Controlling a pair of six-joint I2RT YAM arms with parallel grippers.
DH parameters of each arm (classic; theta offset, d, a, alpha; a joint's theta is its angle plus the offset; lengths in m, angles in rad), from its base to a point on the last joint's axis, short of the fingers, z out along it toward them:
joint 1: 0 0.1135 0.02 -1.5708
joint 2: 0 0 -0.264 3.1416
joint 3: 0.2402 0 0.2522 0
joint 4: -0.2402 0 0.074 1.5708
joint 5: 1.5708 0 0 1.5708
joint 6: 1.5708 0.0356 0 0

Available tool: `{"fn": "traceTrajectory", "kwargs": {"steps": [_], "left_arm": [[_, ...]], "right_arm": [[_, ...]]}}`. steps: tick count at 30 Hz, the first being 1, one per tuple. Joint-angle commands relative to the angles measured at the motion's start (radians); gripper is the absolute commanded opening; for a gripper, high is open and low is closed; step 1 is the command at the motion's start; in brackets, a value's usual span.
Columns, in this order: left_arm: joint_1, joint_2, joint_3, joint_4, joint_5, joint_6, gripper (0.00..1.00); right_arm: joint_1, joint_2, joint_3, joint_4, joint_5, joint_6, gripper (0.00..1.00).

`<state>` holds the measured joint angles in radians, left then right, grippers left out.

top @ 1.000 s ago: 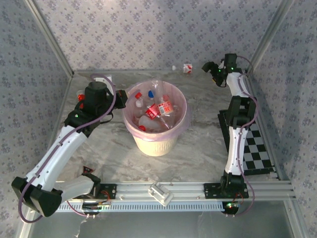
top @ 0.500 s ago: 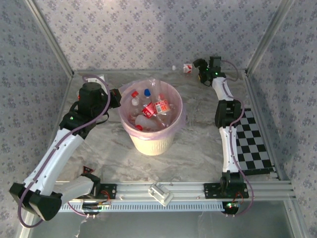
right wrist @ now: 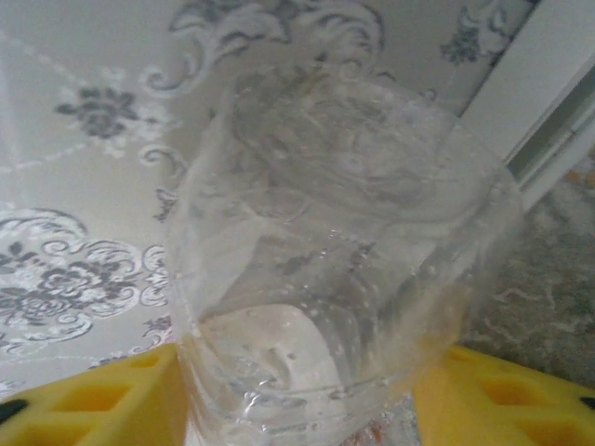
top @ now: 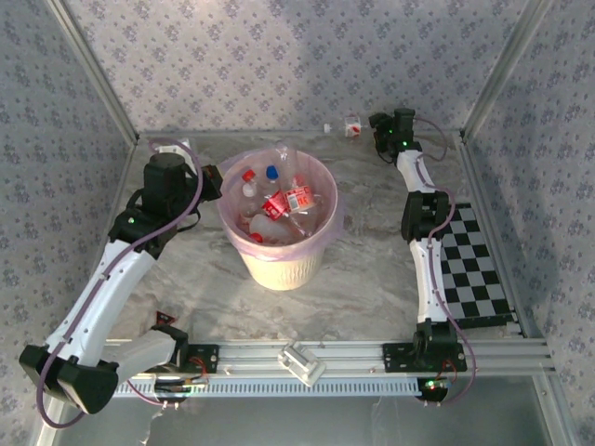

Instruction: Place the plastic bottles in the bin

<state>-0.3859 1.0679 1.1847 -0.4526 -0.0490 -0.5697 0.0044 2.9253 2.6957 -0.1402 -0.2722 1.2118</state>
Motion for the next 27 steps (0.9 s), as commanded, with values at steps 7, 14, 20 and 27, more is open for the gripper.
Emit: {"fn": "traceTrajectory", "kwargs": {"steps": [7, 14, 20, 27], "left_arm": [[0.012, 0.006, 0.011, 0.042, 0.006, -0.019, 0.0], [0.012, -0.005, -0.001, 0.056, 0.022, -0.028, 0.0], [0.021, -0.013, -0.017, 0.072, 0.027, -0.024, 0.0], [0.024, -0.013, 0.0, 0.06, 0.048, -0.025, 0.0]], "right_arm": [[-0.022, 0.03, -0.01, -0.038, -0.028, -0.02, 0.43], [-0.032, -0.317, -0.508, 0.138, -0.079, -0.085, 0.4], [0.005, -0.71, -1.161, 0.425, -0.015, -0.097, 0.38], [0.056, -0.961, -1.421, 0.38, 0.045, -0.225, 0.37]]}}
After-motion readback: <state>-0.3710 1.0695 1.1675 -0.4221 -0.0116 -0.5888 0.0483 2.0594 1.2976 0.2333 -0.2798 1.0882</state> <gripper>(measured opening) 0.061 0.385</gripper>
